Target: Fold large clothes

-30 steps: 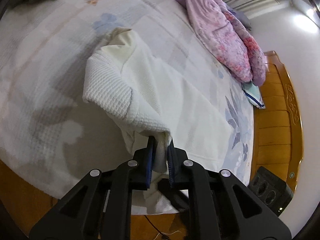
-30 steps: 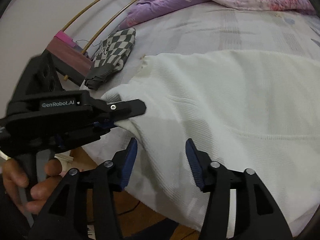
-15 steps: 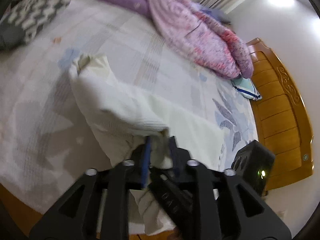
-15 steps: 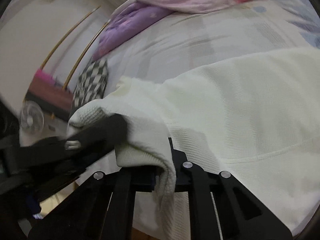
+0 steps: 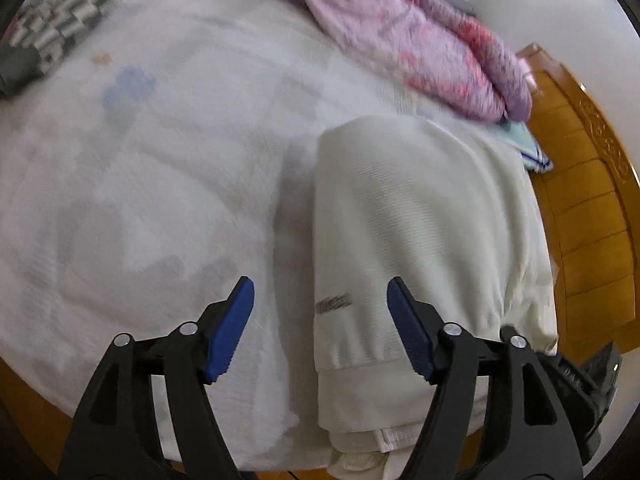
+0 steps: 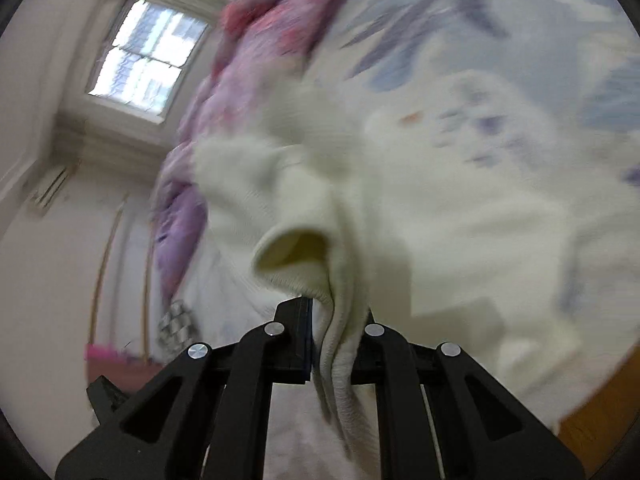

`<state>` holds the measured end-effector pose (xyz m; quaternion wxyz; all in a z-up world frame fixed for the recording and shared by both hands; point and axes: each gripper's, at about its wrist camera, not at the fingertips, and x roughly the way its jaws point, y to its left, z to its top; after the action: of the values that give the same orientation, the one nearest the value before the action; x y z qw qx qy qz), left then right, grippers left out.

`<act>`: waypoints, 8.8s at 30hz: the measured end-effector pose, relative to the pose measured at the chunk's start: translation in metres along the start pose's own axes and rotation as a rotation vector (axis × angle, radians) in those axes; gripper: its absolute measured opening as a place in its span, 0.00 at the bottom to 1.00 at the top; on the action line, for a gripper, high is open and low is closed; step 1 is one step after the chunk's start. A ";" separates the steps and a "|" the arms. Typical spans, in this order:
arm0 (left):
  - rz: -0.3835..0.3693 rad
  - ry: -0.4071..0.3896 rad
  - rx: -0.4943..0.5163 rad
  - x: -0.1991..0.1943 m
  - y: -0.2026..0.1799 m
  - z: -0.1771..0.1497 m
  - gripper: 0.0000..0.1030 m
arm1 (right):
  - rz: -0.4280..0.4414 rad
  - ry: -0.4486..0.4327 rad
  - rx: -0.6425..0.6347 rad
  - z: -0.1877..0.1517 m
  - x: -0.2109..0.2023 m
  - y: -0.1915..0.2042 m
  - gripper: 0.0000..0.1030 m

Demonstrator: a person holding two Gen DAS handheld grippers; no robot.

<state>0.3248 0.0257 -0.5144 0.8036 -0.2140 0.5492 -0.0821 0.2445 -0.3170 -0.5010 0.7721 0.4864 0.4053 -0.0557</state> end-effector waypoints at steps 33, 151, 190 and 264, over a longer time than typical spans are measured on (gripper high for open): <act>-0.214 0.250 -0.083 0.049 -0.034 -0.041 0.25 | 0.076 0.152 0.502 -0.027 -0.004 -0.161 0.76; 0.191 -0.129 0.214 -0.313 0.006 0.165 0.24 | 0.123 0.441 -0.689 -0.092 -0.015 0.412 0.21; 0.306 -0.124 0.280 -0.247 0.468 0.430 0.24 | -0.008 0.596 -0.636 -0.381 0.403 0.620 0.18; 0.482 -0.278 0.273 -0.409 0.185 0.303 0.90 | -0.019 0.202 -0.914 -0.265 0.074 0.613 0.88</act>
<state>0.4267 0.4180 -0.1553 0.8887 0.0235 0.4529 0.0680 0.4365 0.2364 -0.1713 0.8632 0.0957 0.4660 0.1692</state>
